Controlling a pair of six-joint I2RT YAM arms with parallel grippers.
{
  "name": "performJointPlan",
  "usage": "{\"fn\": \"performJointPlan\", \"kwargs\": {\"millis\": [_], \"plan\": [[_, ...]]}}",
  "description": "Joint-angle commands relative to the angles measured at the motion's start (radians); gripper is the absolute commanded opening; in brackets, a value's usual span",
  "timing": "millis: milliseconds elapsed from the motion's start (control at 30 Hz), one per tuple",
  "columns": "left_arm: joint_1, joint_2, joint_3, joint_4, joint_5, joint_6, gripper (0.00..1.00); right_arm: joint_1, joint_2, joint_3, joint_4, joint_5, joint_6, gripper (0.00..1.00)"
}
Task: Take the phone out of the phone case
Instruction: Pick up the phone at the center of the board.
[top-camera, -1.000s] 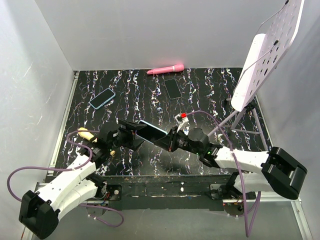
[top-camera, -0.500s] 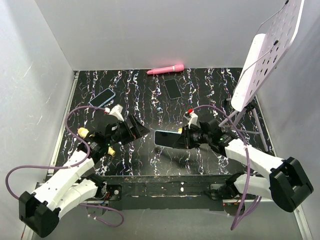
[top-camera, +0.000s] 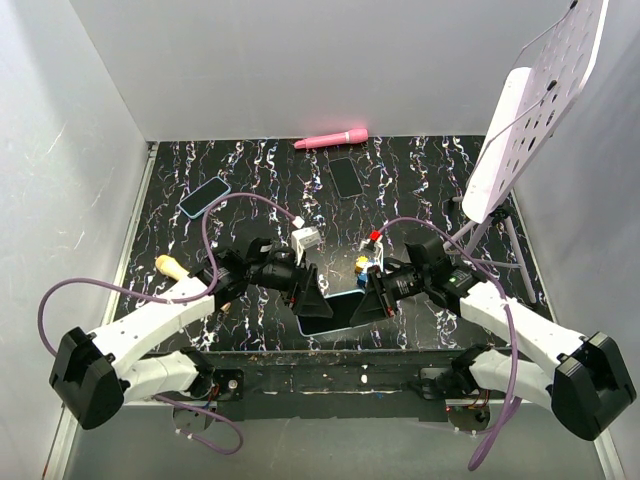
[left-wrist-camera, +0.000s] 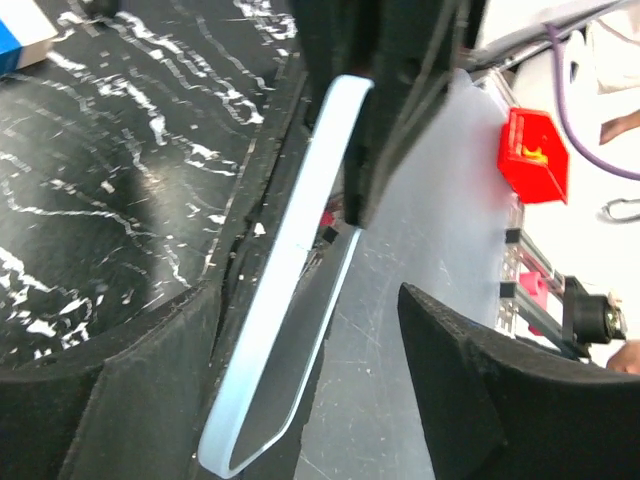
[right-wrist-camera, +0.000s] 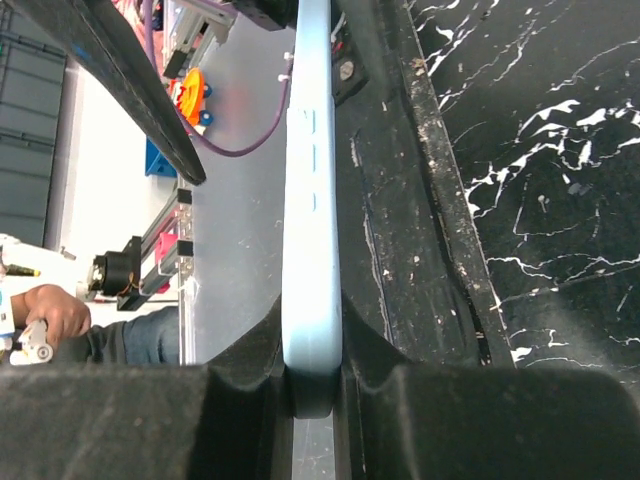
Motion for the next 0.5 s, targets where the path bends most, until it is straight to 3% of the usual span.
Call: {"fn": "performJointPlan", "kwargs": {"millis": [0,167,267,433,467], "plan": [[0.001,-0.062,0.005,0.086,0.175,0.021,0.64,0.000,-0.030,0.055,0.092,-0.120,-0.017,0.01],[0.001,-0.064,-0.024,0.206,0.276,-0.082,0.46,-0.002,-0.045,0.026,0.215,-0.197,0.036,0.01],[-0.001,-0.032,-0.012,0.188,0.304,-0.091,0.36,0.000,-0.066,0.027,0.228,-0.206,0.034,0.01],[0.001,-0.018,0.011,0.158,0.327,-0.084,0.11,0.000,-0.082,0.039,0.228,-0.156,0.026,0.01],[0.001,-0.019,0.011,0.158,0.313,-0.091,0.00,0.000,-0.082,0.044,0.229,-0.138,0.026,0.01]]}}
